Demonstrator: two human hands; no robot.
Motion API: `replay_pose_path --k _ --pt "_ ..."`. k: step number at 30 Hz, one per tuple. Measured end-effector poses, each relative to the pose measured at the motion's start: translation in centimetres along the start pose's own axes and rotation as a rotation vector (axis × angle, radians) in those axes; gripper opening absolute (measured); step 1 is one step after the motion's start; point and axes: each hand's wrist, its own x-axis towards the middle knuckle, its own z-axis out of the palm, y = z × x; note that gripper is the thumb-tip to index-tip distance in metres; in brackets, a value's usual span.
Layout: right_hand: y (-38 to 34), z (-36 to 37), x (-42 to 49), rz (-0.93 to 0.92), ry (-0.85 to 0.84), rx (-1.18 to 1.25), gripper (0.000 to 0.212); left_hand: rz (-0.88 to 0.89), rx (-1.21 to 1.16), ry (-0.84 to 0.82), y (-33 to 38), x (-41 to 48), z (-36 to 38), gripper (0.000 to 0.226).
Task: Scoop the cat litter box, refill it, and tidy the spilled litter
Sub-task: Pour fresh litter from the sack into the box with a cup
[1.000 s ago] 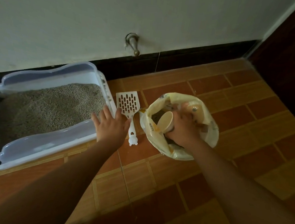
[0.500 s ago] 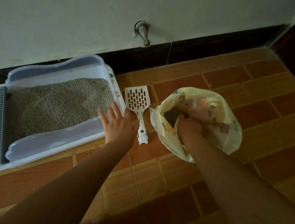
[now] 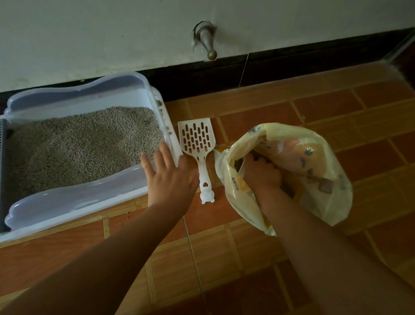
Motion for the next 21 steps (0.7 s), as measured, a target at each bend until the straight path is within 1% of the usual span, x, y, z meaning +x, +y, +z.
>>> replay_pose_path --k 5,9,12,14,19,21 --pt "0.0 -0.1 -0.3 -0.025 0.001 0.132 0.066 0.013 0.004 -0.057 0.1 0.0 -0.2 0.037" --pt "0.1 0.1 -0.2 -0.05 0.035 0.353 0.074 0.011 -0.035 -0.144 0.2 -0.1 -0.7 0.048" --pt "0.4 0.2 -0.3 -0.064 0.051 0.564 0.089 0.022 -0.029 -0.163 0.1 -0.1 -1.1 0.052" --pt "0.8 0.2 -0.6 -0.063 0.078 0.653 0.093 0.021 -0.035 -0.183 0.2 -0.1 -1.3 0.053" --pt "1.6 -0.7 -2.6 -0.089 0.114 0.743 0.094 0.018 -0.05 -0.188 0.2 0.0 -1.5 0.054" --pt "2.1 -1.0 -3.4 -0.115 0.139 0.773 0.098 0.017 -0.055 -0.203 0.2 -0.1 -1.6 0.055"
